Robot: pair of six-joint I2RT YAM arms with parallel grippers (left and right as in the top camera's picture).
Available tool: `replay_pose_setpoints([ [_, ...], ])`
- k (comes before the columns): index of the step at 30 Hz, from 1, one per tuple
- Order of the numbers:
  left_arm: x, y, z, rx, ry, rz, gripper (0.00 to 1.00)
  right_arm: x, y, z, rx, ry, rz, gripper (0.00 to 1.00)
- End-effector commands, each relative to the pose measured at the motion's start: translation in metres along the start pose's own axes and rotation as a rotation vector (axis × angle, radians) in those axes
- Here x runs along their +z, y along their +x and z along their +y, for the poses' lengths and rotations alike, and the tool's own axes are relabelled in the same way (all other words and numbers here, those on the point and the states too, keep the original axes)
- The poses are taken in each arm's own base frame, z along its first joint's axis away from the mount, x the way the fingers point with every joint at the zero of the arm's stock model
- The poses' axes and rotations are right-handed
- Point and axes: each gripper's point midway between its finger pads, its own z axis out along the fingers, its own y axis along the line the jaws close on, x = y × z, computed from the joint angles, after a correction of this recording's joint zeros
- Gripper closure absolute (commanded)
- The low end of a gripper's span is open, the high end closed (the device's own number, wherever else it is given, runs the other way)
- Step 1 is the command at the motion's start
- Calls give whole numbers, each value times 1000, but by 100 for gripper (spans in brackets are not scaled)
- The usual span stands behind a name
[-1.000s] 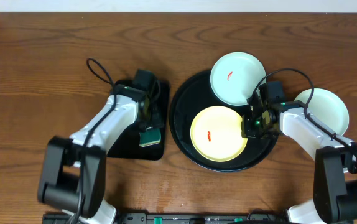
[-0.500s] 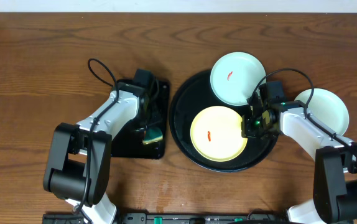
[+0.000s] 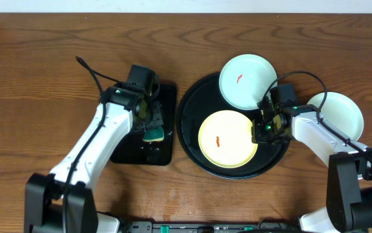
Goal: Clean dirty plates on tray and stack at the side
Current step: 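Carry the sponge with the left gripper over the yellow plate, then scrub the yellow plate with the sponge while right gripper holds rim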
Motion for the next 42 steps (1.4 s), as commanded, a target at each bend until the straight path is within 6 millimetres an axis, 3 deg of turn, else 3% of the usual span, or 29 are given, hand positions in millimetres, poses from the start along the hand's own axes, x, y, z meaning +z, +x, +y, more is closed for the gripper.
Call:
replay_pose_setpoints([
  [1,-17,-3,-27,74,100,-32,93,12,9,-12,34,51,42,99],
  [12,-6,37,-150,199,340,-23,93,12,9,-12,38,51,42,99],
  [19,34,64,-202,179,428,63,93,12,9,-12,44,52,42,99],
  [25,58,85,-234,175,571,200,92,12,9,-12,45,51,42,99],
  [29,82,92,-221,152,511,251,93,12,9,-12,45,52,42,99],
  [33,106,87,-173,108,261,209,93,12,10,-12,45,52,43,99],
  [35,112,82,-147,149,130,162,93,12,11,-13,46,53,48,99],
  [42,113,66,-102,222,-104,62,93,12,13,-13,48,56,58,99],
])
